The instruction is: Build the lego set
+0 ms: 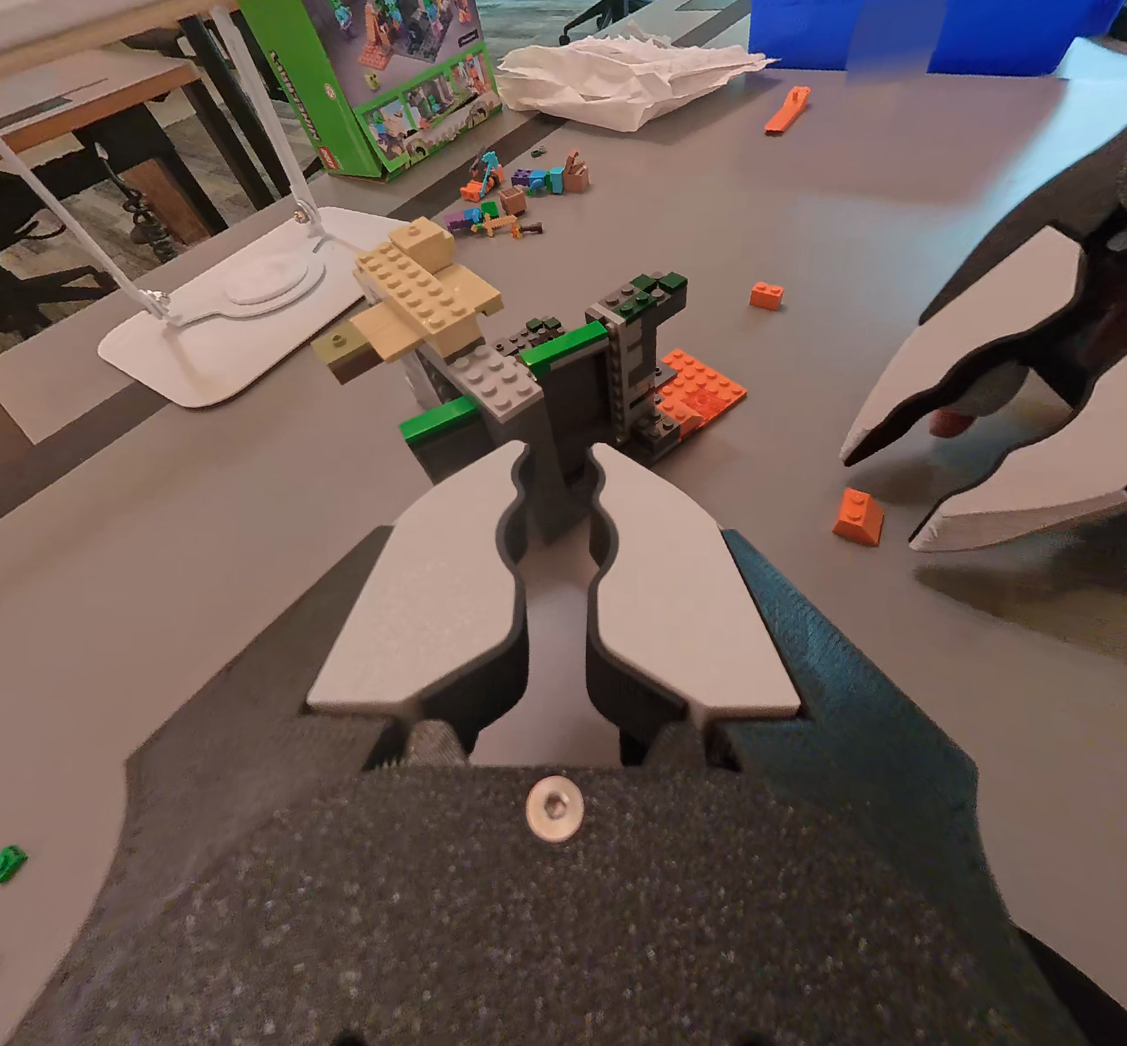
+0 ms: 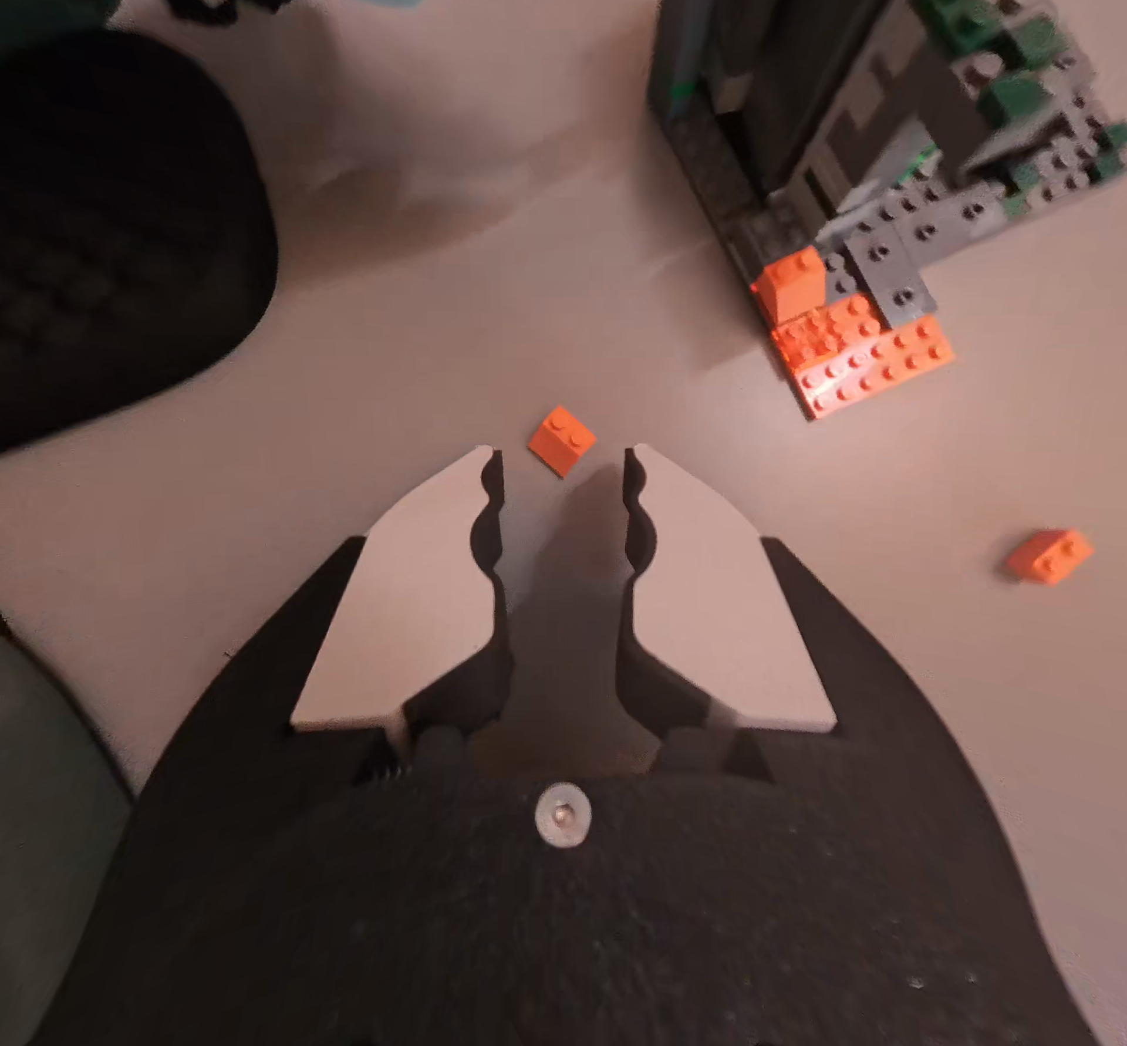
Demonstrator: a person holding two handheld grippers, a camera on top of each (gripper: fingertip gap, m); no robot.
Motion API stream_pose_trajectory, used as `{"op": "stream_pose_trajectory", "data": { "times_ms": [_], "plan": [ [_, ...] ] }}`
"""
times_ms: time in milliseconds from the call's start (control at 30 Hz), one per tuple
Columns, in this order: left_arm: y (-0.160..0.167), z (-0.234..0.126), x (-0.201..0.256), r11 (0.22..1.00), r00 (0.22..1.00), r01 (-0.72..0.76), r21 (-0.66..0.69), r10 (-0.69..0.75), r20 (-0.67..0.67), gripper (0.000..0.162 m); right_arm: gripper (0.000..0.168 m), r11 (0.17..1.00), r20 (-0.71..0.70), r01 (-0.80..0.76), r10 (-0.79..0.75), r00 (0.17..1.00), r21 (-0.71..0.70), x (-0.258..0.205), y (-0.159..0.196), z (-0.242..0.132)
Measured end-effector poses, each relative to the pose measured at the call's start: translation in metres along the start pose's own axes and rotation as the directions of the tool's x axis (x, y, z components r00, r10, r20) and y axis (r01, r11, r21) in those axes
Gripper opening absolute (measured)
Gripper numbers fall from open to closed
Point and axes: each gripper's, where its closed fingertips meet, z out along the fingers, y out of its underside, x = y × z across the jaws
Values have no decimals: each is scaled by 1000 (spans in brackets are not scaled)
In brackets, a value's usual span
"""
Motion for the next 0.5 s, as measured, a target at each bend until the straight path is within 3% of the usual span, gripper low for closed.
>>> {"op": "stream_pose_trajectory", "data": {
  "times_ms": [200, 367, 500],
  "plan": [
    [3, 0, -4, 1000, 1000, 22, -5, -22, 12, 14, 37, 991, -118, -132, 132, 984, 11, 2, 1, 0],
    [3, 0, -4, 1000, 1000, 23, -9, -23, 11, 14, 28, 995, -175, -85, 73, 982, -57, 2, 0, 7],
    [3, 1, -2, 1000, 1000, 11, -15, -10, 9, 14, 19, 995, -144, -38, 25, 989, -90, -3, 1, 10]
  ]
}}
